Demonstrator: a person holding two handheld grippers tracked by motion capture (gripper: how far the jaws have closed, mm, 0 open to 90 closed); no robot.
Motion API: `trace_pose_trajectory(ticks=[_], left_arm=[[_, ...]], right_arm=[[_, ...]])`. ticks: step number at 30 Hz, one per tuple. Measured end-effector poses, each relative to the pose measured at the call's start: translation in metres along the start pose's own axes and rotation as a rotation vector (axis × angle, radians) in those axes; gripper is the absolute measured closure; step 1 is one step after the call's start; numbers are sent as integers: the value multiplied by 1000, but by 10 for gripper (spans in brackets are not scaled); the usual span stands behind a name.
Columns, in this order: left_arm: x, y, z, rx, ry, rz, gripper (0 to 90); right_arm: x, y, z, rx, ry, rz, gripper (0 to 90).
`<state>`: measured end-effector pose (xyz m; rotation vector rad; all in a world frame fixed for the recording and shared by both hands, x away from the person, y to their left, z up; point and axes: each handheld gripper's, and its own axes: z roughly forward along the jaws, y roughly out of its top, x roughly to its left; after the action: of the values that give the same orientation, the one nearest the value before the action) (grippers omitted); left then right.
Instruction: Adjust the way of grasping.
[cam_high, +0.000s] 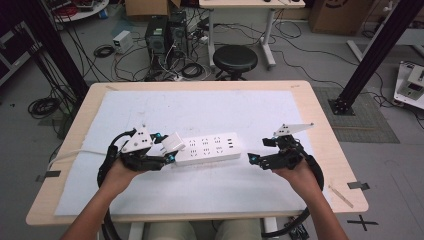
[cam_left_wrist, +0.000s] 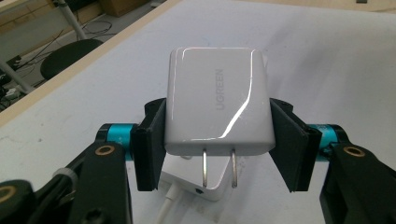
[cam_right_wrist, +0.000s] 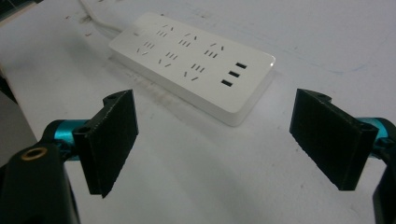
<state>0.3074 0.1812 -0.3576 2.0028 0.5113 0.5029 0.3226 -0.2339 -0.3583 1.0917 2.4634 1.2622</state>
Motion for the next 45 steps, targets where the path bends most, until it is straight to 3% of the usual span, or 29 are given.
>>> trace_pose_trajectory(ticks=[7,16,17,27,28,36,45], left_arm=[[-6,2,4,-9,-37,37,425],[-11,4,8,-14,-63,70,425],[-13,5,9,-9,-73,95,425],[-23,7,21,1,-118,174,425],[-24,7,23,3,-121,177,425],[-31,9,33,-5,-149,226,425],[-36,11,40,-9,-156,264,425]], right_arm=[[8,6,5,8,52,5,155],[14,13,8,-3,82,8,155],[15,15,10,1,104,11,155],[20,21,14,-14,190,65,155],[22,24,16,-25,232,89,155],[30,35,30,6,336,136,155],[37,45,45,36,387,148,155]])
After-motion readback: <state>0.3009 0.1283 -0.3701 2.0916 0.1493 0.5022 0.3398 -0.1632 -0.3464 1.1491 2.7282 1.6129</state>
